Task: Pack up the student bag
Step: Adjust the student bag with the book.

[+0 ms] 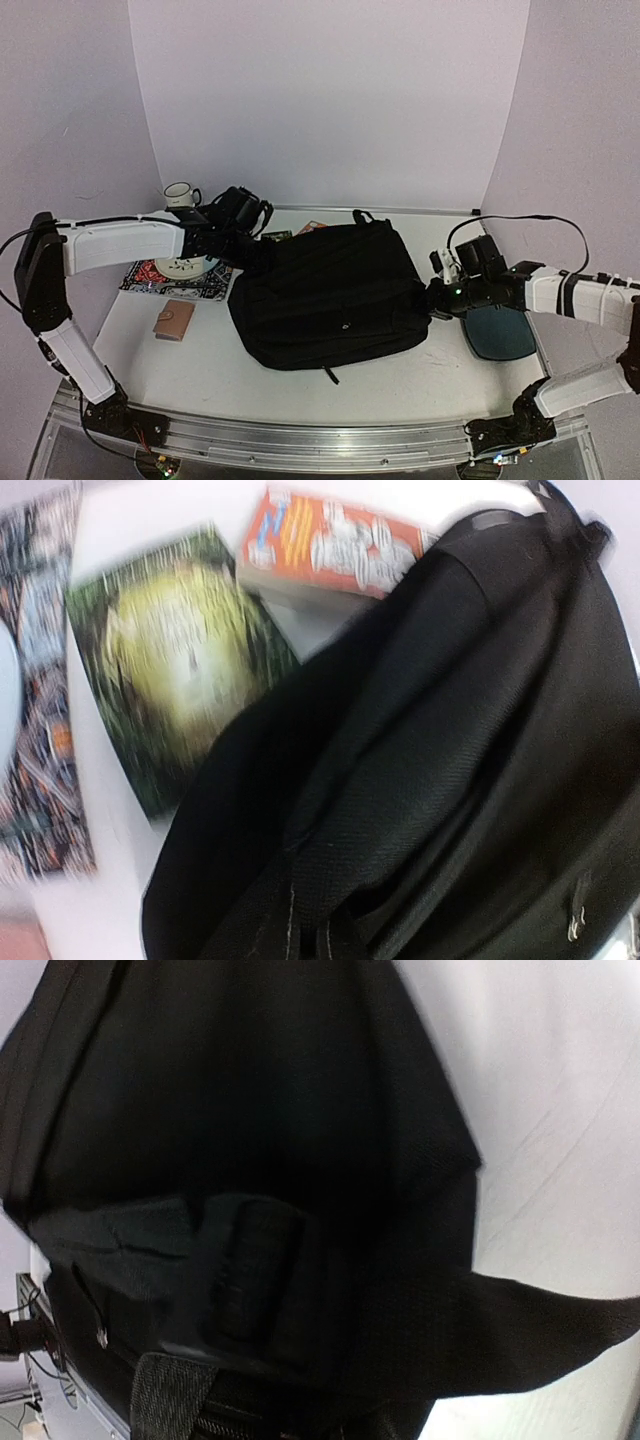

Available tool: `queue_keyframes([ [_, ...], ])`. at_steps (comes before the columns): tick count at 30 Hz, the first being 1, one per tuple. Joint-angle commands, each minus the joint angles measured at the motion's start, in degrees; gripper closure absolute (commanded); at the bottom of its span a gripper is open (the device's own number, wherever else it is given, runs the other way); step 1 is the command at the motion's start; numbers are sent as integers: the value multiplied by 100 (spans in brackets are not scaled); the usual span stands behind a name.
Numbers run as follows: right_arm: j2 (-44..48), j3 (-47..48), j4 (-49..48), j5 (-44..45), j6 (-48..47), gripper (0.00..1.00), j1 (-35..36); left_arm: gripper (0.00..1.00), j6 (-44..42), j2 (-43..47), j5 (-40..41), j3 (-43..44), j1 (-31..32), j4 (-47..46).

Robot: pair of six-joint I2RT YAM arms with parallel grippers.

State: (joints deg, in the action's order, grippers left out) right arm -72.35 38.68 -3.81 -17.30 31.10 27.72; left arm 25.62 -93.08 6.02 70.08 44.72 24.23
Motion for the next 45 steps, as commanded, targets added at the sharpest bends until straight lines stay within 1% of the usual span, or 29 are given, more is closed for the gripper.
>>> queue_keyframes([
  [1,282,-268,-428,-286,828,92,635,100,-900,-574,687,1163,-129,-702],
  [2,264,-310,-506,-245,936,91,741,100,-1016,-745,786,1343,-177,-700],
  [5,19,-275,-570,-214,1025,84,976,100,-1267,-1264,984,1725,-318,-700],
  [8,-176,-134,-366,-197,955,69,1196,99,-1575,-1741,1233,1956,-364,-708],
  [11,-144,82,147,-43,737,56,1308,94,-1752,-1876,1400,2032,-376,-723],
  [12,-105,170,338,23,633,53,1322,91,-1795,-1863,1443,2025,-376,-728],
  [14,27,365,809,203,439,46,1346,80,-1859,-1777,1539,1978,-376,-751],
  [16,162,516,1086,309,320,41,1350,72,-1868,-1665,1572,1930,-376,-766],
  [18,265,726,1266,335,172,36,1350,56,-1825,-1528,1553,1856,-376,-761],
  [20,265,999,1468,380,27,31,1350,47,-1743,-1328,1456,1732,-376,-760],
  [22,193,1348,1696,421,-146,27,1350,43,-1629,-1048,1314,1495,-371,-764],
  [25,-13,1805,2087,495,-344,22,1352,41,-1364,-530,1006,1033,-344,-735],
  [27,-146,2032,2322,607,-463,20,1350,42,-1106,-171,701,603,-282,-731],
  [29,-277,2185,2407,618,-599,17,1350,43,-829,95,546,160,-130,-744],
  [32,-541,2578,2758,812,-743,15,1353,45,-444,437,365,-349,233,-742],
  [34,-668,2782,2843,902,-863,15,1351,48,-208,551,349,-610,536,-763],
  [37,-1006,2940,2676,687,-1124,13,1351,51,103,540,159,-947,951,-899],
  [41,-1813,3217,2450,509,-1436,14,1350,59,371,428,123,-1310,1269,-1094],
  [45,-2566,3664,2287,402,-1728,14,1347,61,536,407,145,-1615,1507,-1325],
])
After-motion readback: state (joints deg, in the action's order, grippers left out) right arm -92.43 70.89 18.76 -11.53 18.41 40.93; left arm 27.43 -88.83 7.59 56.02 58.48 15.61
